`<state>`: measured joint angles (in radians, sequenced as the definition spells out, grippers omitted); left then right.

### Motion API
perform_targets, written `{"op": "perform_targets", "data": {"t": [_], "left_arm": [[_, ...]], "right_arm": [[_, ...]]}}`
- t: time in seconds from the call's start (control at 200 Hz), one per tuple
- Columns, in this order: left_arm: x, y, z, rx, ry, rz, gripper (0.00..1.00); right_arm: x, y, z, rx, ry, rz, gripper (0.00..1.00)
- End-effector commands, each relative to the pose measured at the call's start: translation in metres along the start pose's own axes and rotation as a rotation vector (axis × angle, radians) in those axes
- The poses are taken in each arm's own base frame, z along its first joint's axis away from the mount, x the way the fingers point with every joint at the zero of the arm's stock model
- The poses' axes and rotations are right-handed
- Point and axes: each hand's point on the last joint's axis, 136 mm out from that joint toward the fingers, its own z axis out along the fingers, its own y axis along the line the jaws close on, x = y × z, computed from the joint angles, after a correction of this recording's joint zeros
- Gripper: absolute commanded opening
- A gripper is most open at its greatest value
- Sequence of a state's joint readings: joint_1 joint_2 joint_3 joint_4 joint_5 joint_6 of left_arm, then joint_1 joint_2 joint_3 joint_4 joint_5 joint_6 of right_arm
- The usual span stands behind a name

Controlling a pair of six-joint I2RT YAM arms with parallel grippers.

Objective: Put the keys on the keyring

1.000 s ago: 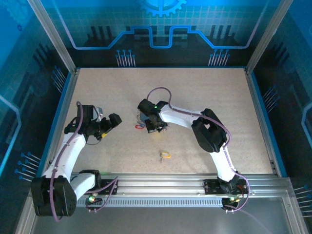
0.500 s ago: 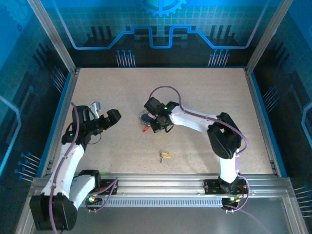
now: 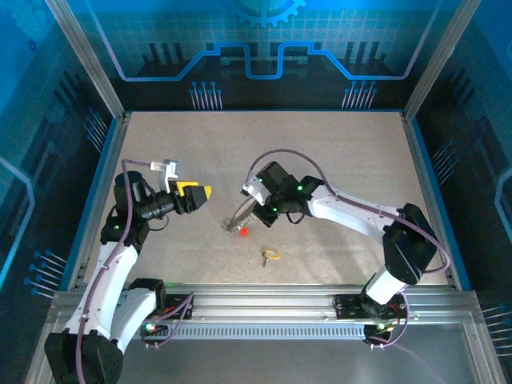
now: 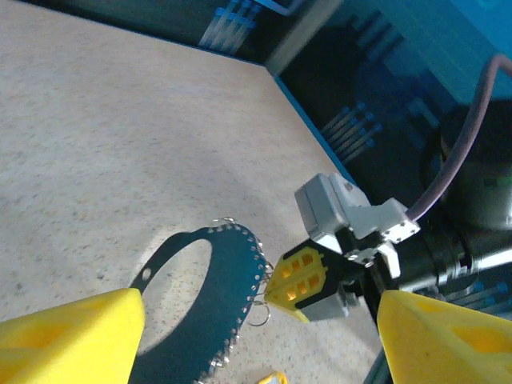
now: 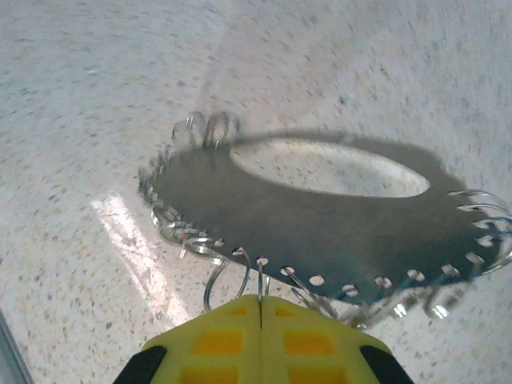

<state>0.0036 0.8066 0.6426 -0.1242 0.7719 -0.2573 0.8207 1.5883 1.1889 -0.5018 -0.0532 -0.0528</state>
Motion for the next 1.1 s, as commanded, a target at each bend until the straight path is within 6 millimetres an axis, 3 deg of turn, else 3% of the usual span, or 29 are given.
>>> {"op": "perform_targets", "data": {"t": [0.0, 0.135, 0.3, 0.61, 1.096], "left_arm": [[0.003, -0.027, -0.003, 0.118, -0.01, 0.229, 0.75], [0.028, -0.044, 0.0, 0.221, 0.025, 0.372, 0.65], [0.055, -0.065, 0.002, 0.338, 0.081, 0.512, 0.5], [0.079, -0.085, -0.004, 0.424, 0.141, 0.673, 0.3], [0.103, -0.094, -0.016, 0.477, 0.133, 0.835, 0.22]], "right_arm": [[-0.027, 0.013, -0.027, -0.045, -0.17, -0.219, 0.0], [-0.029, 0.014, -0.04, -0.045, -0.258, -0.282, 0.0], [-0.04, 0.031, -0.055, -0.133, -0.378, -0.299, 0.0], [-0.058, 0.061, -0.08, -0.294, -0.5, -0.315, 0.0], [-0.072, 0.086, -0.093, -0.341, -0.568, -0.407, 0.0]]}}
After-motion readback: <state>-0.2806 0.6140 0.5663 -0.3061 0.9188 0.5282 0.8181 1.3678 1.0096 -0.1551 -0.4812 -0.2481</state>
